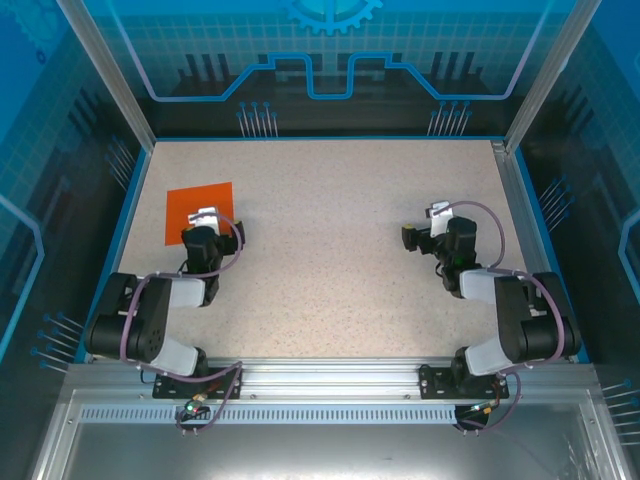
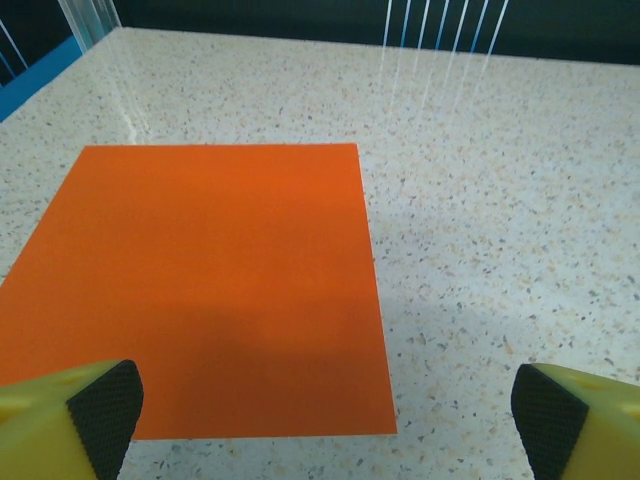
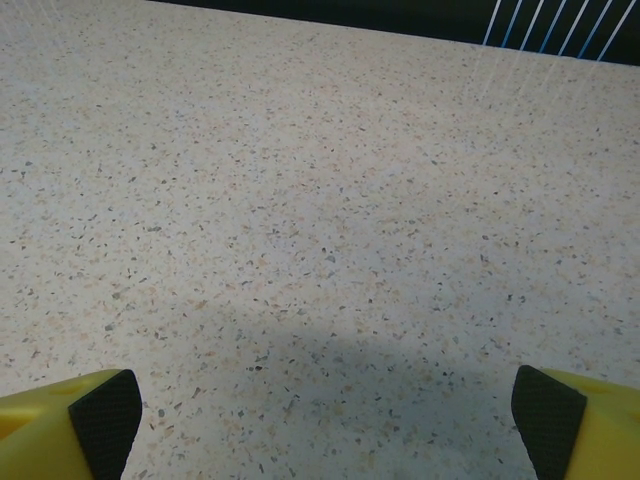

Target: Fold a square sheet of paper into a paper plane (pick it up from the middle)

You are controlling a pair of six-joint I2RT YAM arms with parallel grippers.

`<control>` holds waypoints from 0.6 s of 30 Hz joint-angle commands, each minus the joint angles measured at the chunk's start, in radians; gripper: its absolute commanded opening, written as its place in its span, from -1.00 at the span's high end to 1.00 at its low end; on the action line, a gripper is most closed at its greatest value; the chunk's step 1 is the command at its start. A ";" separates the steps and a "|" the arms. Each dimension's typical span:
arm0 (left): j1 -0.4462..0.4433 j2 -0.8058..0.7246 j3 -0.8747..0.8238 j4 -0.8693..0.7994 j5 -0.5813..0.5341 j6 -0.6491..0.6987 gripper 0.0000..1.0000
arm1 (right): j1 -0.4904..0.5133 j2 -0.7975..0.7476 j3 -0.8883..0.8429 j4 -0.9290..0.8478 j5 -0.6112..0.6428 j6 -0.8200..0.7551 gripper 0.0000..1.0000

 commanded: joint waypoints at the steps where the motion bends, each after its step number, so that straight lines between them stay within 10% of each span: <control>1: 0.008 -0.068 -0.013 -0.002 0.011 -0.019 -0.97 | 0.011 -0.097 0.024 -0.090 0.033 -0.010 -0.98; 11: 0.060 -0.298 0.280 -0.747 -0.085 -0.348 -0.97 | 0.009 -0.319 0.240 -0.733 0.026 0.359 -0.99; 18: 0.168 -0.049 0.598 -1.054 0.237 -0.422 -0.97 | -0.007 -0.243 0.305 -0.801 -0.245 0.593 -0.98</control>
